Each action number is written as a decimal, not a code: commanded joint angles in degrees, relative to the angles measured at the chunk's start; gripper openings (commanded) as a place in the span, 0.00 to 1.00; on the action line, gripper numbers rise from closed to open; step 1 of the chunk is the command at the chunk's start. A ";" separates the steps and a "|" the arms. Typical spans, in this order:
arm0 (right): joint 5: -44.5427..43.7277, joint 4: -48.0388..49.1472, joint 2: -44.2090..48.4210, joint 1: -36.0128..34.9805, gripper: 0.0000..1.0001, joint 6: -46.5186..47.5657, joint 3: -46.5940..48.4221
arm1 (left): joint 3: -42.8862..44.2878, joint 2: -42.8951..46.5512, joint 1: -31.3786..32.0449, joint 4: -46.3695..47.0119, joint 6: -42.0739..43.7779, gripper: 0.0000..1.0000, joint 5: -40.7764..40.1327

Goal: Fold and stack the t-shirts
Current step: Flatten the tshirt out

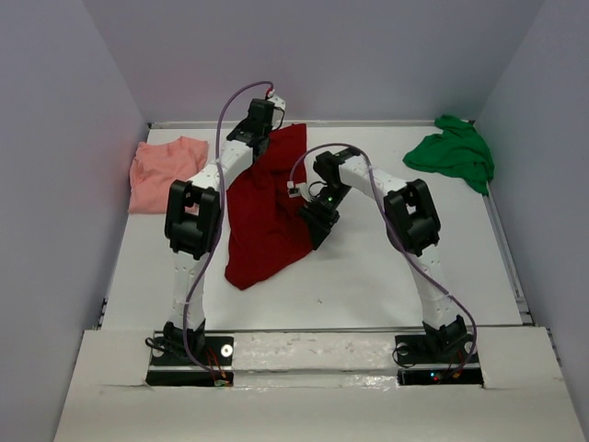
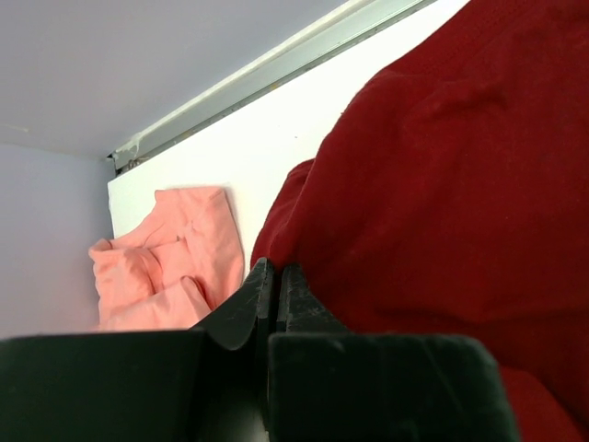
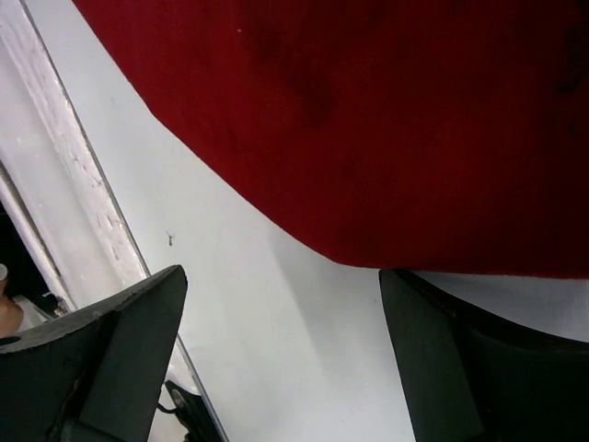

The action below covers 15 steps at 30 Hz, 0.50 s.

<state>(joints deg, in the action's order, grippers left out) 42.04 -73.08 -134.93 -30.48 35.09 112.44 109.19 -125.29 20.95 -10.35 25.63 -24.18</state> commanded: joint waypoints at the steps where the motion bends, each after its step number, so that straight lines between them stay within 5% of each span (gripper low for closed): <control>1: 0.23 1.54 -3.84 -1.42 0.91 0.77 2.16 | -0.64 6.02 -0.47 2.26 0.56 0.00 -1.66; 9: 0.15 3.55 -6.39 -3.09 0.82 -0.72 3.31 | -2.22 7.61 -1.00 2.26 0.83 0.00 -1.48; 12: -0.29 4.17 -7.27 -3.62 0.72 -1.17 3.40 | -2.66 8.22 -1.09 2.26 0.91 0.00 -1.30; 15: -0.91 5.05 -7.97 -3.62 0.48 -1.87 3.05 | -2.84 8.66 -1.17 2.18 0.83 0.00 -0.95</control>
<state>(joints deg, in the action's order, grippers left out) 44.62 -72.40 -139.26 -33.30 33.06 115.81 107.26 -122.08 20.12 -9.98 25.71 -24.27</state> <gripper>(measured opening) 0.572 0.047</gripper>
